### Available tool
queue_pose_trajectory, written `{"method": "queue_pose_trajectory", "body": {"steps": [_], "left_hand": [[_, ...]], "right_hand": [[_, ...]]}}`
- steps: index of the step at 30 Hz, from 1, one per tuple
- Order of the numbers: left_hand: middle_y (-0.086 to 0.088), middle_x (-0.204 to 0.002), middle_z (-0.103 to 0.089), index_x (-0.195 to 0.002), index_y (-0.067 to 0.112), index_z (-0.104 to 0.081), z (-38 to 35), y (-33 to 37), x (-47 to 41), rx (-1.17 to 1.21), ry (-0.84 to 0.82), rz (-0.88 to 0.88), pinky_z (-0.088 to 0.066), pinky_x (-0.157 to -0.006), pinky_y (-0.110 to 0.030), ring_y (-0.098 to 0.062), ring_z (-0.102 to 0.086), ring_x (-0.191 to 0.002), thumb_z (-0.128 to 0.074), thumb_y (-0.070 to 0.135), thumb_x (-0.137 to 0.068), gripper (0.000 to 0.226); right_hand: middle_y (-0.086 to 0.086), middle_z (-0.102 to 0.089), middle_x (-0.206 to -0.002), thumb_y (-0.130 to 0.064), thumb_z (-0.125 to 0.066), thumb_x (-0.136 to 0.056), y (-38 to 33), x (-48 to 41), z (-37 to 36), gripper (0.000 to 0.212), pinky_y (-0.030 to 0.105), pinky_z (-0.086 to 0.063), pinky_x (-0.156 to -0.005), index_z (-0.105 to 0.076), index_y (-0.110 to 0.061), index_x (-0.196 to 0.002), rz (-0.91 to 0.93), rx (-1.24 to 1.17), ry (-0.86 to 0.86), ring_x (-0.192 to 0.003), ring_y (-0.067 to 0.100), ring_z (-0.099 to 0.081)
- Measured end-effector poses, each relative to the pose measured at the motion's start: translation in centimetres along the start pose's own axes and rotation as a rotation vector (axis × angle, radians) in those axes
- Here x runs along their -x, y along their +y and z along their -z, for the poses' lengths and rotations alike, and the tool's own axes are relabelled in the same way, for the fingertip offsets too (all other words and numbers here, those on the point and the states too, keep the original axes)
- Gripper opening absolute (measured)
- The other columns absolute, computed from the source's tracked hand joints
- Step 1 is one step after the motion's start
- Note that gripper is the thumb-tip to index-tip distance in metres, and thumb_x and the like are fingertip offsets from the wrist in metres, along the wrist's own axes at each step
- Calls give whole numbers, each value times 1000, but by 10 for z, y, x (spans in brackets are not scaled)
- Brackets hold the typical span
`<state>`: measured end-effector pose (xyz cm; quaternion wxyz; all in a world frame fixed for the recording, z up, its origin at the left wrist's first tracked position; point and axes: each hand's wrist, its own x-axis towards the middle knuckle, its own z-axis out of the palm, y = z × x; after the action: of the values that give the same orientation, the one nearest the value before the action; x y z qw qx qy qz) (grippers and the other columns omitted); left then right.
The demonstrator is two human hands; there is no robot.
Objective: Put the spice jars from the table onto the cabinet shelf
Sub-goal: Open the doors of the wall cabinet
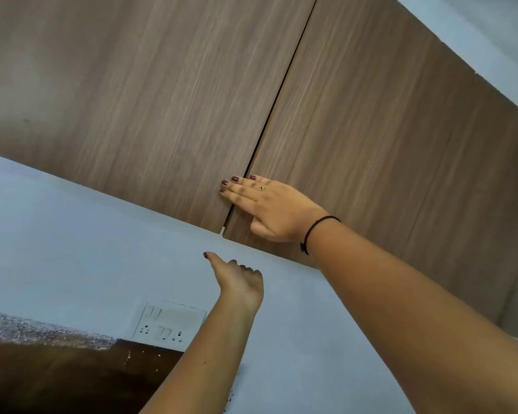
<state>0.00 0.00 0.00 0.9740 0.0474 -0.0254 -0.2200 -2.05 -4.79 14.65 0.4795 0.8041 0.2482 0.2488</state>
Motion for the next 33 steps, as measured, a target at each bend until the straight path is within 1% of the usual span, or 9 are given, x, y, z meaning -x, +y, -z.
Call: {"method": "queue_pose_trajectory", "body": {"steps": [3,9,13,18,20,24,27,30,33], "left_hand": [[-9,-167,-3,-158,13,1,2,1,-4,92,-72,58,-4,-125,-45,-26,-4,-155,-24,78,-92,96],[-14,-166,9,-156,9,9,-2,4,2,161,-117,127,2,-124,-49,-31,9,-154,-24,80,-90,102],[-19,-165,7,-156,3,7,-5,11,5,207,-173,144,-2,-124,-50,-36,7,-153,-26,80,-90,106],[-29,-161,-16,-156,-4,-5,-7,17,5,270,-259,130,-17,-123,-52,-45,-20,-149,-29,82,-87,113],[-29,-159,-20,-156,-4,-5,-8,19,4,264,-290,116,-16,-123,-55,-46,-23,-147,-31,84,-85,116],[-28,-159,-22,-156,-3,-9,-8,15,5,228,-285,96,-16,-123,-54,-43,-23,-148,-32,83,-85,114],[-24,-161,-21,-157,2,-12,-10,10,9,183,-252,78,-19,-123,-53,-40,-22,-150,-31,83,-85,110],[-23,-158,-30,-156,4,-20,-14,5,21,70,-224,69,-16,-124,-50,-36,-26,-149,-24,82,-88,103],[-24,-150,-42,-153,4,-30,-15,2,30,36,-242,70,-21,-123,-49,-36,-36,-144,-24,81,-89,100]], "right_hand": [[5,-18,-163,-33,-23,-86,4,0,1,72,37,-10,-124,-18,-15,-156,38,19,-58,-151,19,-14],[6,-37,-156,-34,-28,-90,6,-6,4,62,39,-15,-123,-41,-14,-148,13,58,-75,-148,21,-26],[4,-66,-119,-36,-22,-90,-4,-14,7,58,37,-25,-119,-67,-13,-120,25,100,4,-119,24,-57],[2,-64,-93,-30,-34,-100,-8,-20,7,41,34,-34,-109,-71,-13,-95,23,80,120,-86,22,-62],[2,-60,-94,-31,-31,-102,-10,-22,7,44,36,-37,-109,-70,-14,-97,28,78,101,-85,22,-59],[2,-56,-104,-39,-27,-103,-10,-20,8,49,32,-42,-84,-68,-13,-106,5,114,82,-93,20,-55],[2,-55,-100,-40,-29,-104,-10,-19,10,51,33,-37,-73,-70,-15,-87,13,165,125,-88,19,-53],[0,-56,-95,-37,-36,-103,-8,-19,9,45,35,-44,-75,-69,-17,-80,24,185,175,-85,19,-53],[-1,-64,-87,-31,-42,-99,-8,-17,3,36,38,-42,-104,-73,-19,-84,-10,174,277,-89,21,-59]]}}
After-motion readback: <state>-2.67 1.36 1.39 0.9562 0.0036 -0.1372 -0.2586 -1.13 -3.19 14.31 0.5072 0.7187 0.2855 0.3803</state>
